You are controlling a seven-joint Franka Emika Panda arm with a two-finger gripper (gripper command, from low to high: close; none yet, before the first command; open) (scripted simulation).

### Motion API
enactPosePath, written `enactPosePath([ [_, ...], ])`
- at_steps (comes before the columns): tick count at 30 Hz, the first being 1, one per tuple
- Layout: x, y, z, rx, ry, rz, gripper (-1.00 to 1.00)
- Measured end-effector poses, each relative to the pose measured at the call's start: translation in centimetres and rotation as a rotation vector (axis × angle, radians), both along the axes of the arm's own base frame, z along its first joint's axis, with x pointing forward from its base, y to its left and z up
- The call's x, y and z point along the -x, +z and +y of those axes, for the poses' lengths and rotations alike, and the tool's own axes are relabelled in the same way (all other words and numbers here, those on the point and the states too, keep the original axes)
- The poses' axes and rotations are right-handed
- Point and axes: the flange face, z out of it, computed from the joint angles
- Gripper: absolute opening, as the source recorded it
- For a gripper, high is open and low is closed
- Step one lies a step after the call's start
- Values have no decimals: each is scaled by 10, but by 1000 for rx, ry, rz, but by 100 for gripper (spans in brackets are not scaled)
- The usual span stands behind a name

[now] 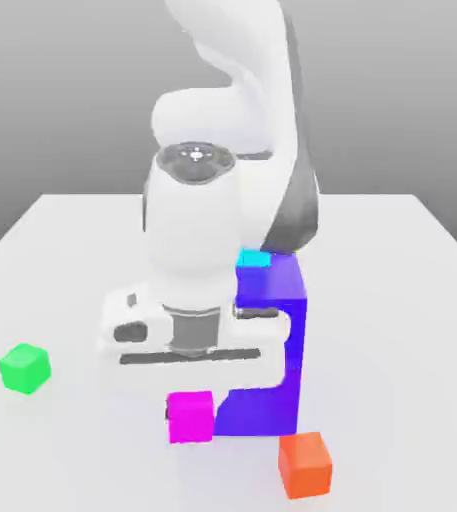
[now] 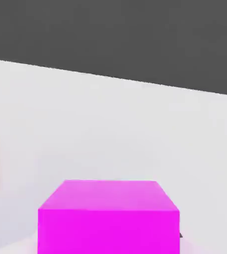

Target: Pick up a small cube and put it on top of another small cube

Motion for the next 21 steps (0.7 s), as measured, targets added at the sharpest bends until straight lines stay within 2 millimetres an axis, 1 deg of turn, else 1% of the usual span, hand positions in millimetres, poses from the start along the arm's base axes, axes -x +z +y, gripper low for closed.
enactPosePath([
  [2, 29, 5, -61, -4, -224, -7, -100],
  [4, 67, 9, -114, -12, -453, -14, -100],
  [6, 110, 12, -159, -25, -683, -20, -100],
  [7, 134, 12, -178, -33, -801, -24, -100],
  [8, 156, 12, -192, -44, -911, -27, -100],
  [9, 165, 9, -198, -50, -959, -29, -100],
  [11, 164, -1, -197, -55, -975, -33, -100],
  [13, 158, -13, -193, -57, -962, -34, -100],
  [17, 160, -42, -192, -56, -966, -32, -100],
  [18, 161, -49, -192, -55, -967, -29, 100],
  [21, 161, -49, -192, -55, -967, -29, 100],
])
